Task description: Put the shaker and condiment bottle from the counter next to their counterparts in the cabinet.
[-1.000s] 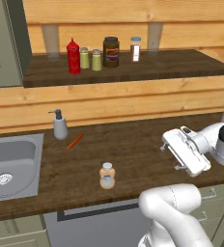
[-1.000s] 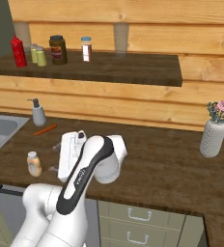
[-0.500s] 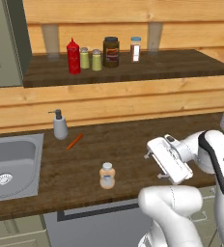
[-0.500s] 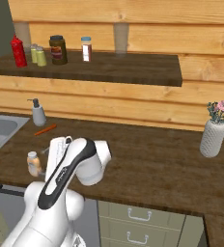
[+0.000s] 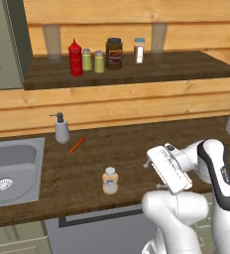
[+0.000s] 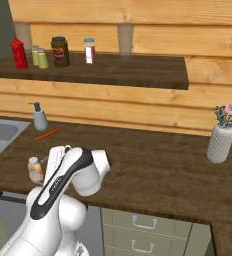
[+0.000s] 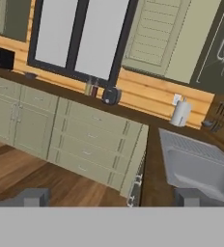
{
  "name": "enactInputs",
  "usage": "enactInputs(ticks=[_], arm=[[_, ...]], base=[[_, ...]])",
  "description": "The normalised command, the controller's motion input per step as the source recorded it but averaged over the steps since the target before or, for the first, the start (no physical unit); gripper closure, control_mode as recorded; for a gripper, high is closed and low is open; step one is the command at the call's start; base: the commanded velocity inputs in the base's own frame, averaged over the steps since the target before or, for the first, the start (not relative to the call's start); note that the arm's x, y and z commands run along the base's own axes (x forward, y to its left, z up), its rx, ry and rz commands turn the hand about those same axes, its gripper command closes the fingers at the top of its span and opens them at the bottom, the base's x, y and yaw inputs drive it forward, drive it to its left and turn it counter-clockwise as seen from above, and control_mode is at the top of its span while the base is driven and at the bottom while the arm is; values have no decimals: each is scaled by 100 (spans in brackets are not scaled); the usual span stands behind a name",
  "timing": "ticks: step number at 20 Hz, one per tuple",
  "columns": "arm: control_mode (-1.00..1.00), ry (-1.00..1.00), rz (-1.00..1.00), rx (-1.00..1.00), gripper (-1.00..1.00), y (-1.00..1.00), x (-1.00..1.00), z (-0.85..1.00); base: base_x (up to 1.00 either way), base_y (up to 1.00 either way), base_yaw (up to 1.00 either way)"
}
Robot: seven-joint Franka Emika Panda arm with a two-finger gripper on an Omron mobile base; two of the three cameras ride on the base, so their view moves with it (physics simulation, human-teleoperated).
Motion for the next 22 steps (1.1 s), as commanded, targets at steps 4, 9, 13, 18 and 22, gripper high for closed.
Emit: enactInputs(ticks=[4,9,13,18,22], arm=[[-100,10,0,0,-100,15,43,-27],[-100,7,0,0,-100,19,48,-8],[-100,2,0,0,-100,4,5,0],[-100,0,0,0,-100,6,42,-48],[-100,0,0,2,-100,0,46,-66]], base=[[0,0,0],[0,0,0],[0,0,0],[0,0,0],[0,0,0]])
